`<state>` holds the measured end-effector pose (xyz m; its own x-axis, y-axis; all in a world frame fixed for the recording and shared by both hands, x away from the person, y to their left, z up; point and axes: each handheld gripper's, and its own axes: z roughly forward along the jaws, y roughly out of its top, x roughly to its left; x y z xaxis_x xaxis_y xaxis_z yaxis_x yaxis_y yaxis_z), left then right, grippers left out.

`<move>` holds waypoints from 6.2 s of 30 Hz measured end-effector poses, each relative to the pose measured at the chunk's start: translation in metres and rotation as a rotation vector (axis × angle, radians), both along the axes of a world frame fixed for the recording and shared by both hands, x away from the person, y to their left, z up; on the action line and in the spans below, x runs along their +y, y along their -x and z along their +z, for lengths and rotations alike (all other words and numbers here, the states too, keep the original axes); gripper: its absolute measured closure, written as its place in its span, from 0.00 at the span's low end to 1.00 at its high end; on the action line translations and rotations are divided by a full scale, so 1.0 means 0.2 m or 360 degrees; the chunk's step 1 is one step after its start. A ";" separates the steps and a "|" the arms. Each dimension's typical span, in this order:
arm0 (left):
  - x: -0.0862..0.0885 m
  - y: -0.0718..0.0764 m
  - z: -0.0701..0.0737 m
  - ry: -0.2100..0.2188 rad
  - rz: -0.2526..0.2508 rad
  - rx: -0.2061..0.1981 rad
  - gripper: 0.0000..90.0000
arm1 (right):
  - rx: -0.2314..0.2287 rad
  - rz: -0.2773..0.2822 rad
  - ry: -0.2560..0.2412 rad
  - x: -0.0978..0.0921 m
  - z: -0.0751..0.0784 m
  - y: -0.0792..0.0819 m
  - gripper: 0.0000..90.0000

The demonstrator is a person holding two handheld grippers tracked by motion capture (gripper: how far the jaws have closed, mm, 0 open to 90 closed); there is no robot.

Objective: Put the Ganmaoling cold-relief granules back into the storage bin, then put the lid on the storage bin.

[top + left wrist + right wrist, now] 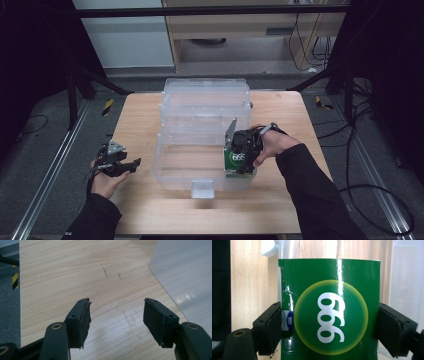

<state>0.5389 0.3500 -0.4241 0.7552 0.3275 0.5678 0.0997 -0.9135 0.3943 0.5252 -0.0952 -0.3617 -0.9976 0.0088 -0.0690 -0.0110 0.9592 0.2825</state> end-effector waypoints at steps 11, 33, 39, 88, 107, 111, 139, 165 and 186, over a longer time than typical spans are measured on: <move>0.00 0.00 0.00 0.0000 0.0000 0.0002 0.42 | 0.0012 -0.0014 0.0015 0.01 -0.07 -0.01 0.19; -0.01 0.00 0.00 -0.0010 -0.0003 0.0003 0.42 | -0.0031 -0.0065 0.0004 0.00 -0.11 0.02 0.18; -0.01 0.00 0.00 -0.0007 -0.0001 0.0004 0.42 | -0.0030 -0.0076 0.0012 0.00 -0.10 0.02 0.17; 0.01 0.04 0.02 0.0111 0.0067 -0.0020 0.45 | -0.0108 -0.0343 -0.0449 0.05 0.04 0.21 0.34; 0.00 0.06 0.02 0.0234 0.0183 -0.0024 0.47 | -0.0062 -0.0284 -0.0389 0.13 -0.06 0.21 0.46; 0.00 0.07 0.01 0.0270 0.0222 -0.0017 0.47 | -0.0031 -0.0258 -0.0374 0.15 -0.08 0.22 0.49; -0.02 0.13 0.02 0.0439 0.0366 -0.0021 0.48 | 0.0114 -0.0209 -0.0245 0.25 -0.22 0.23 0.65; -0.04 0.13 0.10 0.0428 0.0274 -0.0065 0.48 | 0.0165 -0.0171 -0.0218 0.26 -0.22 0.20 0.64; -0.09 0.15 0.22 0.0624 0.0361 -0.0102 0.49 | 0.0225 -0.0143 -0.0128 0.29 -0.21 0.19 0.74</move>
